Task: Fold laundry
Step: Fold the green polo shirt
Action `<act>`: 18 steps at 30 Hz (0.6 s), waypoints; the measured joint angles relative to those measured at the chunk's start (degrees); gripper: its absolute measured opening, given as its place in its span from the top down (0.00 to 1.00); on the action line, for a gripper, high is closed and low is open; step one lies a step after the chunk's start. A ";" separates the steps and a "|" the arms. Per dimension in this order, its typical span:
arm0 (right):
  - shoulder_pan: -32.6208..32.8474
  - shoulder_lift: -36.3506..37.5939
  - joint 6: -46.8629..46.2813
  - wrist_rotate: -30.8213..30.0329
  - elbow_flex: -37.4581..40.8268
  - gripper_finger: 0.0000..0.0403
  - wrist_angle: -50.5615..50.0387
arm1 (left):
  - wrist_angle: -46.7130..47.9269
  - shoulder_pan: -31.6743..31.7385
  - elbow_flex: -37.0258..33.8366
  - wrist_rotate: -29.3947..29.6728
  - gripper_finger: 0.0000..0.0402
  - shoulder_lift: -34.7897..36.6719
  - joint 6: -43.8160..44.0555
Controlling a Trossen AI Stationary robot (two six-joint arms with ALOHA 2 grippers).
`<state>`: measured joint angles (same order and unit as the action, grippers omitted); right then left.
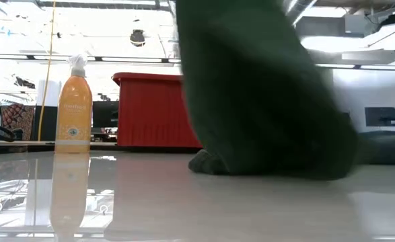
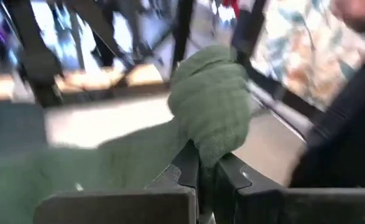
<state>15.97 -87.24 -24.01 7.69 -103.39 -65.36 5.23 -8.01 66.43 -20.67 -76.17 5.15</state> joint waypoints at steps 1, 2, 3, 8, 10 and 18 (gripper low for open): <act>0.02 0.33 -0.02 -2.07 -0.02 0.74 -2.69 | 3.86 -0.01 -0.02 -1.15 1.00 2.04 0.79; 0.02 0.45 -0.17 -4.85 -0.02 0.73 -5.39 | 6.82 -0.22 -0.04 -2.03 1.00 3.99 2.04; -0.11 0.45 -0.47 -7.95 -0.02 0.72 -7.65 | 9.70 -0.55 -0.04 -2.78 1.00 5.93 3.80; -4.23 0.54 0.91 -17.12 1.49 0.69 -14.07 | 18.54 -6.28 -0.06 -4.98 1.00 13.85 16.23; -7.24 1.25 4.19 -15.45 4.95 0.69 -11.60 | 19.43 -10.13 -0.06 -3.86 1.00 15.50 21.20; -20.44 3.85 13.31 -5.04 25.16 0.69 13.80 | 22.10 -27.36 -0.08 6.45 1.00 13.41 38.04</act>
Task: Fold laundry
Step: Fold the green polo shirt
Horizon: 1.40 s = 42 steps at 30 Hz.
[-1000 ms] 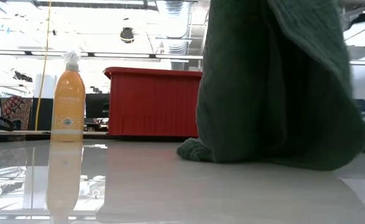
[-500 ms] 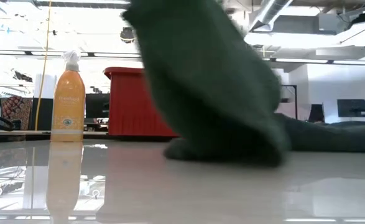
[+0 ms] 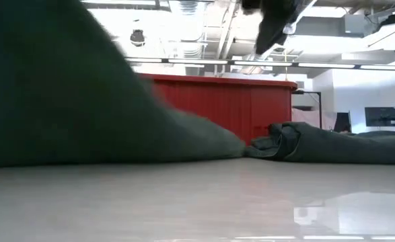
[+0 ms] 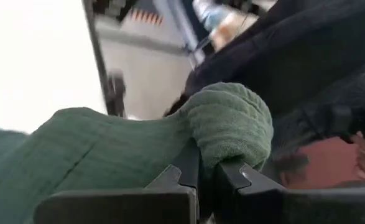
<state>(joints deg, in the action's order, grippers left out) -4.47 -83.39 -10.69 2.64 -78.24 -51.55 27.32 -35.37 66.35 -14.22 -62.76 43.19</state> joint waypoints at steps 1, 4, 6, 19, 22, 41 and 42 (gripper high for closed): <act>-1.35 -0.09 -0.46 -0.03 2.34 0.69 3.09 | 0.80 -1.57 0.00 1.03 1.00 -0.87 2.37; -4.37 -0.38 -4.20 -0.07 8.19 0.69 11.76 | 2.10 -6.05 -0.01 2.71 1.00 -3.63 11.08; -5.71 -0.72 -6.21 0.12 11.94 0.69 20.09 | 3.00 -8.85 0.00 2.65 1.00 -5.43 16.46; -6.47 -14.63 -3.92 2.27 14.09 0.49 42.42 | 5.17 -15.60 -0.02 -1.81 1.00 -13.36 28.04; -9.32 -19.04 -4.18 2.81 11.54 0.44 41.70 | 5.07 -15.37 0.00 -1.70 1.00 -13.13 28.27; -10.58 -29.43 -0.14 18.59 5.49 0.79 37.68 | 5.91 -15.43 -0.02 4.16 1.00 -12.99 23.64; -10.33 -28.87 0.62 19.24 5.49 0.87 37.08 | 6.00 -15.43 -0.02 4.54 1.00 -12.98 23.17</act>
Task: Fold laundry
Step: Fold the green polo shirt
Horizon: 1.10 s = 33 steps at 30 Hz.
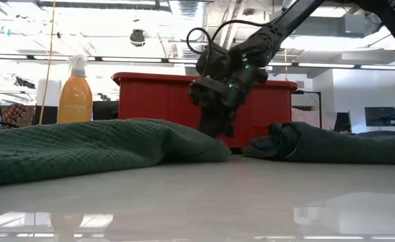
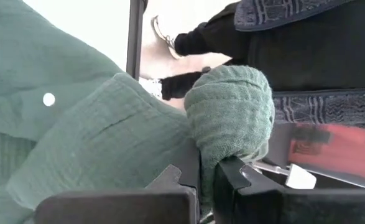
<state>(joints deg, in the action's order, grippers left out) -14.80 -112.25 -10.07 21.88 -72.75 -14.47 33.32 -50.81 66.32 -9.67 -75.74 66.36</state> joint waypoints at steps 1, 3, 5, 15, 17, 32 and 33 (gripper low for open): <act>0.14 0.81 0.70 0.36 0.02 0.93 -0.74 | 0.02 0.00 0.00 0.14 1.00 -0.01 -0.43; 0.57 3.26 1.24 1.19 -0.09 0.95 -2.27 | 0.72 0.00 0.00 0.58 1.00 0.01 -0.96; 1.01 6.56 2.77 1.56 -0.07 0.95 -6.66 | 0.95 0.00 0.00 1.27 1.00 0.01 -1.63; 4.27 35.86 13.04 -1.94 -0.05 0.96 -31.40 | 4.17 0.93 0.00 11.70 1.00 5.77 -8.83; 5.49 41.61 11.10 -4.56 -0.05 0.96 -32.29 | 4.41 1.44 0.00 16.51 1.00 9.09 -11.46; 22.44 61.84 -14.41 -43.69 -0.05 0.96 -23.48 | -15.02 1.62 0.09 52.42 1.00 38.02 -61.85; 24.75 61.88 -15.13 -46.65 -0.05 0.96 -23.44 | -14.41 1.62 0.09 54.32 1.00 38.74 -62.69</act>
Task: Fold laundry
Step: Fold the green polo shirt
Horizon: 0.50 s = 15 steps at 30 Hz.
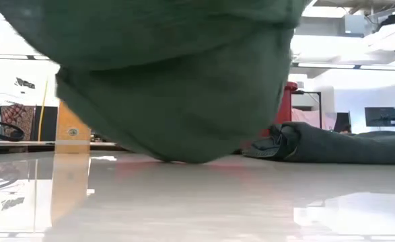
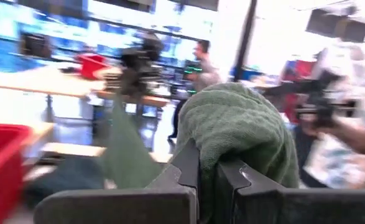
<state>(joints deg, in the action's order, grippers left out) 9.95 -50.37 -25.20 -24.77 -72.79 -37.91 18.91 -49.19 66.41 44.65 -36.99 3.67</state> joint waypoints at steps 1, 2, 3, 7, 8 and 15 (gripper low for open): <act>2.43 -0.02 -0.08 -2.56 0.00 0.96 0.02 | 0.68 0.00 -0.02 1.55 1.00 0.62 -0.59; 4.79 -0.16 0.21 -5.02 0.00 0.96 0.08 | 1.15 0.00 -0.02 2.71 1.00 1.12 -1.18; 7.07 -0.29 1.03 -7.84 0.00 0.96 0.09 | 1.62 0.00 -0.03 4.07 1.00 1.45 -1.69; 12.61 -1.97 1.48 -24.17 0.01 0.96 -1.54 | 1.77 0.00 -0.07 13.32 1.00 1.57 -4.05; 12.76 -2.44 1.49 -28.16 0.02 0.96 -1.87 | 1.73 0.00 -0.07 16.15 1.00 1.55 -4.07; 3.41 -3.27 1.53 -43.87 0.02 0.96 -1.67 | 0.52 0.52 -0.07 34.79 1.00 2.83 -5.04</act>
<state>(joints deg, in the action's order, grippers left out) 13.36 -53.64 -23.67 -68.64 -72.77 -39.58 19.43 -48.67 66.34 79.43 -34.17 -1.37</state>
